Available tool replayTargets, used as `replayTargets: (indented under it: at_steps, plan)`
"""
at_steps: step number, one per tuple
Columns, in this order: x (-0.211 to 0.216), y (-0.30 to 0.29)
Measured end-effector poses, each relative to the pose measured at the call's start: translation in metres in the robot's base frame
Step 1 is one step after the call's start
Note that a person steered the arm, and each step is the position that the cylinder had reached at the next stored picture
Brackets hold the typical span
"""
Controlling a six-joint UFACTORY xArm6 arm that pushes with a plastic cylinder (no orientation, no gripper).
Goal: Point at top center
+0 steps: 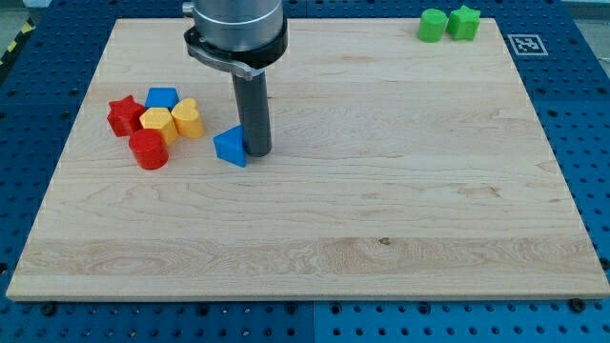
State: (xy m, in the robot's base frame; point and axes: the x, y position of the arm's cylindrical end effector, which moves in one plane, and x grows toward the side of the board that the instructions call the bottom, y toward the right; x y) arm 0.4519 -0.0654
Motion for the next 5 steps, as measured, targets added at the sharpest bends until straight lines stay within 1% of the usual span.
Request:
replayTargets:
  at_steps: [2, 3, 4, 5]
  plan:
    - [0.003, -0.026]
    - [0.003, -0.027]
    - [0.002, -0.006]
    - [-0.047, 0.033]
